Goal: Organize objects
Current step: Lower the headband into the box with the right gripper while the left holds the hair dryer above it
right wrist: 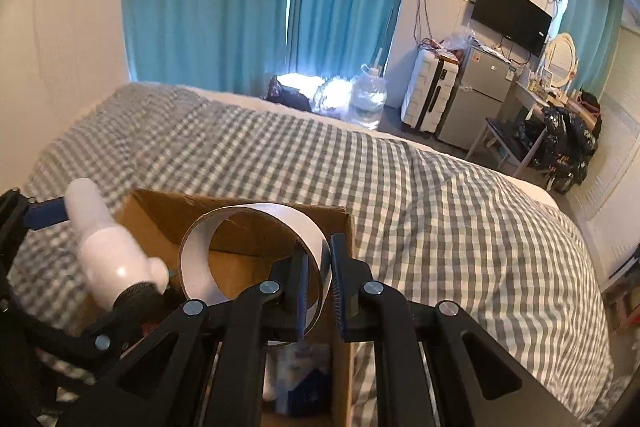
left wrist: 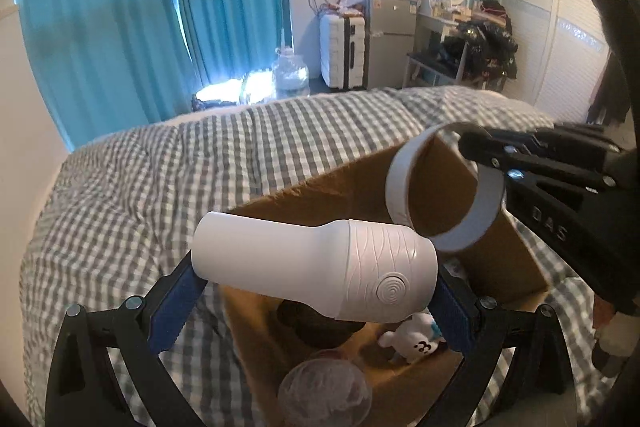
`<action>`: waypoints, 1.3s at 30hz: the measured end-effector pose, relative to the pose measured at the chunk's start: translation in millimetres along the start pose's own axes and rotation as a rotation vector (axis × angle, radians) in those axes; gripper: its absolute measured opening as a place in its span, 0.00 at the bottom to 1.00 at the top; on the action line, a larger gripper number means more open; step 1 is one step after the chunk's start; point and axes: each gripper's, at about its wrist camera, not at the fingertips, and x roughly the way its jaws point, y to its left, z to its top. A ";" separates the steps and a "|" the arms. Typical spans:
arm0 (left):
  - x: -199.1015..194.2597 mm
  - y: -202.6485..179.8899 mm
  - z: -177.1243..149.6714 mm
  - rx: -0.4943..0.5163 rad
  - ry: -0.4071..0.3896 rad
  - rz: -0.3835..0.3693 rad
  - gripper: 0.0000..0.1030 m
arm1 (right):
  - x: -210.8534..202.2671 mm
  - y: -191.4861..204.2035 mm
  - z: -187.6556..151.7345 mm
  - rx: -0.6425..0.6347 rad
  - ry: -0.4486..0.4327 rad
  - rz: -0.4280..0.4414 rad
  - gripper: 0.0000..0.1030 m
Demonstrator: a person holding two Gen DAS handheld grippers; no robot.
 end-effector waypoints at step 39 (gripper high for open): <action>-92.1 1.1 -18.9 -0.017 0.073 -0.080 1.00 | -176.7 -13.4 -30.5 0.079 -0.110 0.069 0.85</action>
